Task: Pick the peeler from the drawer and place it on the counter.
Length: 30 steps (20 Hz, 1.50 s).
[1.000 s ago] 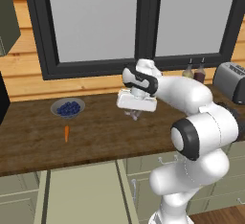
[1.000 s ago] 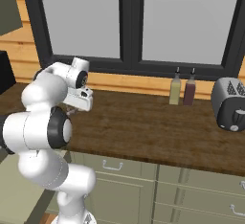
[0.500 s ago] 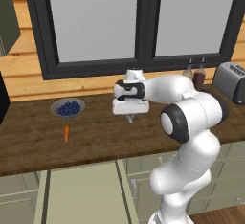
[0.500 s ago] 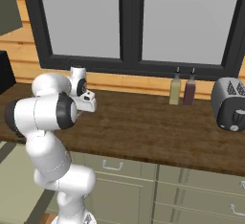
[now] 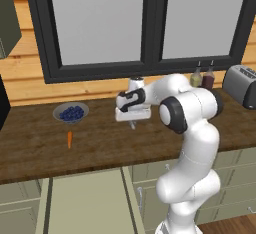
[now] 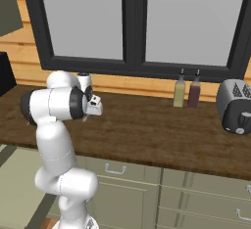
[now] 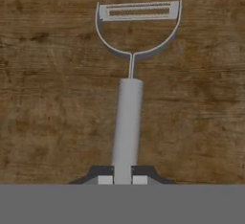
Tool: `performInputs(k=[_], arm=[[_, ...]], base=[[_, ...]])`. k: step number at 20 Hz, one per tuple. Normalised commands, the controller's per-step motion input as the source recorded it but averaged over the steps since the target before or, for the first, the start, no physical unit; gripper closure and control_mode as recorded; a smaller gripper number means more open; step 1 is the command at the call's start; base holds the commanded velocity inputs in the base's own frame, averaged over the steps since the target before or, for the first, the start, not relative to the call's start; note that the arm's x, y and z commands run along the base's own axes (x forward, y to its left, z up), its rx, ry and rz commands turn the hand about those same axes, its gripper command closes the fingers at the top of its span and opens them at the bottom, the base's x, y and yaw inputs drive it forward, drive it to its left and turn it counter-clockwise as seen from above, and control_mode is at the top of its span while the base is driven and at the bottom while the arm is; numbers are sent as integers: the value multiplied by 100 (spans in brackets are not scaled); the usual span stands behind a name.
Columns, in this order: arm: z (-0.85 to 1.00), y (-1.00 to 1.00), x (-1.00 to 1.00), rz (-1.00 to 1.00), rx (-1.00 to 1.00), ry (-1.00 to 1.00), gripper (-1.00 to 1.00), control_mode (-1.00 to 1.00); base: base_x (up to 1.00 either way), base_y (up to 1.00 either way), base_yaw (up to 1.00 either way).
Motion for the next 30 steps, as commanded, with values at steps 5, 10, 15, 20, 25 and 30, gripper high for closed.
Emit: performInputs(k=[5, 10, 15, 20, 25, 30], arm=[[-47, 0, 2, 0, 0, -16, 100, -100], [-20, 0, 0, 0, 0, -7, -100, -100], [0, 0, 0, 0, 0, 0, -100, -100], [40, 0, -4, 0, 0, -3, -100, -100], [100, 0, -43, 0, 0, -1, -100, -100], [100, 0, -77, 0, 0, 0, -100, -100]], base=[[0, 0, 0], [0, 0, 0], [0, 0, 0], [0, 0, 0], [0, 0, 0], [0, 0, 0]])
